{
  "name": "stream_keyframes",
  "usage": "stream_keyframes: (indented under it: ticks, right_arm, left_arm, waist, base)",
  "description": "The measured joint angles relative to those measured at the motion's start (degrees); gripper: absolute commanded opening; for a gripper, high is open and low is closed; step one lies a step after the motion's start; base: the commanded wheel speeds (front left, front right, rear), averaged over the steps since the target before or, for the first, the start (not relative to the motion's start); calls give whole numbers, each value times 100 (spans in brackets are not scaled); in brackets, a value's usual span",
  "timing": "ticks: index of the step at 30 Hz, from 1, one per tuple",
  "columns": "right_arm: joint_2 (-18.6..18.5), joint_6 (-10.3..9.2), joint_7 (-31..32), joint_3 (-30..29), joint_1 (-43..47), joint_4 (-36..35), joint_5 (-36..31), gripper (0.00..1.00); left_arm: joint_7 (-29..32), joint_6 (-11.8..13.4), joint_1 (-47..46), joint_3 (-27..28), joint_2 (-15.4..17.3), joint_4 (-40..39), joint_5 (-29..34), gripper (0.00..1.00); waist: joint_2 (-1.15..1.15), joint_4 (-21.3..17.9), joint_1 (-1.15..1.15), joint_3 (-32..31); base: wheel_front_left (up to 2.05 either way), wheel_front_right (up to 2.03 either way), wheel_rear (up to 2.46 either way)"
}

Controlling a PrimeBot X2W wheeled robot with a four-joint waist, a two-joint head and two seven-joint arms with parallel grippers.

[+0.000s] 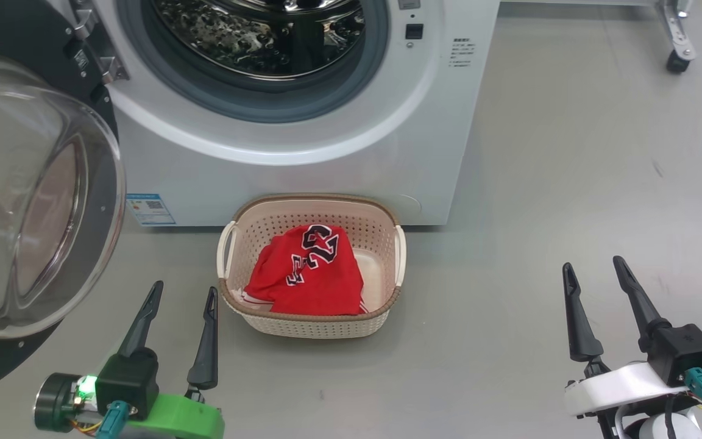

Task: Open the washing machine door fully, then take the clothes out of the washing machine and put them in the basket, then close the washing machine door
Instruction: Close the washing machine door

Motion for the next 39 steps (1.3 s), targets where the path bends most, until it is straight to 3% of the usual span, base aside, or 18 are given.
stream_keyframes:
  ticks: [27, 39]
  right_arm:
    - [-205, 10, 151, -4, 90, -104, -2, 100]
    - [-254, 140, 311, 230, 96, -167, -27, 100]
  left_arm:
    - [-178, 10, -5, -73, -153, 163, -15, 100]
    - [-281, 52, 12, 145, -191, 177, -119, 100]
  waist:
    - [0, 1579, 0, 53]
    - [0, 2431, 0, 20]
  base:
    - [0, 0, 0]
    - [0, 0, 0]
